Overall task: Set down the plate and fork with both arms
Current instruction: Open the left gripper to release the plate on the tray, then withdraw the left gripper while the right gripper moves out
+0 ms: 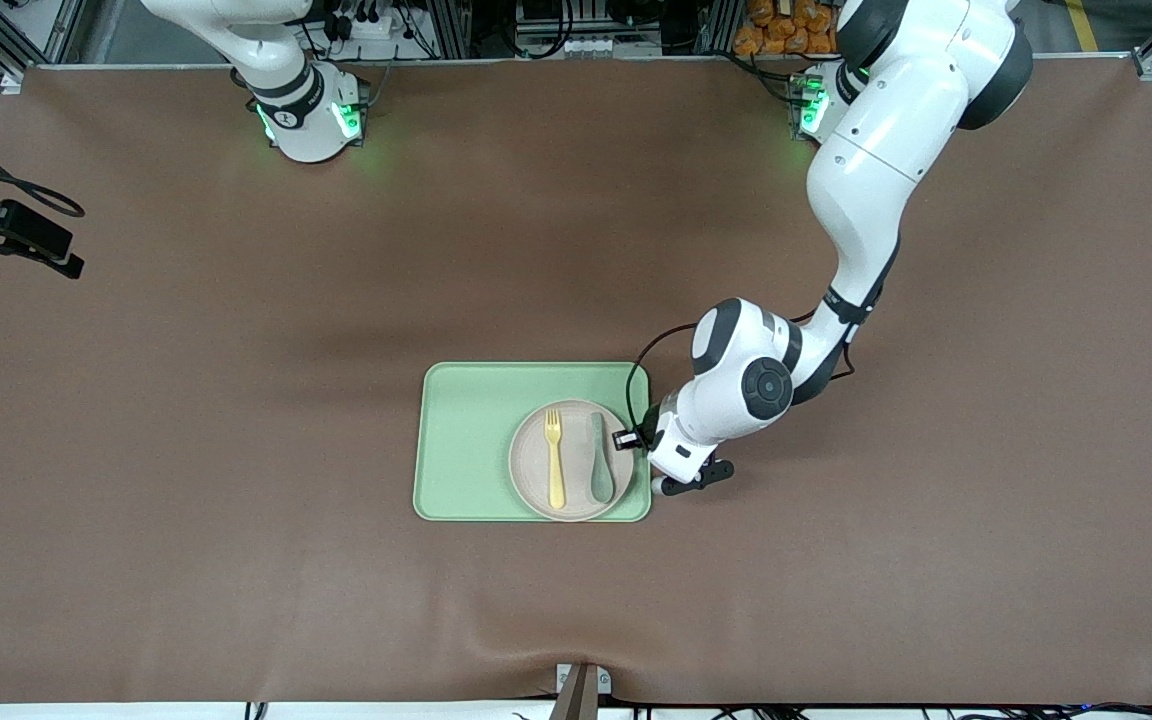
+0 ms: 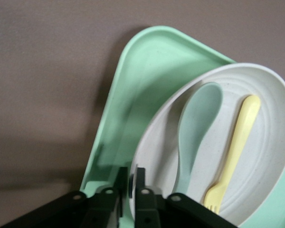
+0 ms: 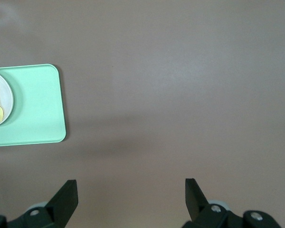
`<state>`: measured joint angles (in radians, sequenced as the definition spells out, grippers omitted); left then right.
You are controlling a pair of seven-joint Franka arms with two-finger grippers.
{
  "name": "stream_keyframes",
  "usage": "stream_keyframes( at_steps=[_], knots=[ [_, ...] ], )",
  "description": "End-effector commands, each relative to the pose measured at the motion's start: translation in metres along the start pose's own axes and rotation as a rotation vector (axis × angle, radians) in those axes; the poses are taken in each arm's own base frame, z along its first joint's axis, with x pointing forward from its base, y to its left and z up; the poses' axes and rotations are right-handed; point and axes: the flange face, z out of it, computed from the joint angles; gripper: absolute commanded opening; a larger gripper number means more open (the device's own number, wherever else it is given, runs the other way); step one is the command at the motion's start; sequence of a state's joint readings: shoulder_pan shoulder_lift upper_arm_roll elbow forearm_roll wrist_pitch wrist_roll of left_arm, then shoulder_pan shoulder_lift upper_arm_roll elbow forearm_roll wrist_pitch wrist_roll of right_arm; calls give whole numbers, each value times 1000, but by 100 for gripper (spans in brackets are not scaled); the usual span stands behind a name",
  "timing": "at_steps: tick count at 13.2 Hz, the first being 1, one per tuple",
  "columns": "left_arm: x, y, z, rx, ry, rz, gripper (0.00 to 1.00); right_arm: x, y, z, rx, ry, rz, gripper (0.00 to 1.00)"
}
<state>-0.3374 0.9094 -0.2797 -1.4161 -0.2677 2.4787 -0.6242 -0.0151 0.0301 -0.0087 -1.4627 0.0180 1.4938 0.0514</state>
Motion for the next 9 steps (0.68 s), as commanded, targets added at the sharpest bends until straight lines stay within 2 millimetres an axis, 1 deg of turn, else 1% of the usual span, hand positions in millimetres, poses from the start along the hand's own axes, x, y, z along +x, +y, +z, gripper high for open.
stream_keyframes(
  at_steps=[1, 2, 3, 4, 5, 6, 7, 8, 9],
  knots=[
    [-4, 7, -26, 23, 36, 6, 100, -1, 2, -3, 13, -2, 17, 100],
    [1, 8, -35, 27, 57, 21, 100, -1, 2, -3, 14, -2, 17, 100],
    [5, 13, -53, 20, 83, 31, 100, -1, 2, -3, 14, -3, 17, 100],
    [7, 16, -75, 23, 84, 32, 100, -1, 2, -3, 13, -2, 17, 100],
    [4, 21, -99, 53, 69, 48, 100, -1, 2, -3, 13, -2, 16, 100],
    [6, 22, -134, 94, 91, 73, 100, 0, 1, -2, 13, 1, 14, 100],
    [9, 19, -171, 127, 112, 82, 100, 1, -1, -4, 13, 10, 10, 100],
    [10, 15, -203, 146, 108, 73, 100, 6, -3, -2, 2, 29, 5, 100],
    [14, 7, -239, 159, 109, 55, 100, 11, -6, -2, 0, 57, 0, 100]
  ],
)
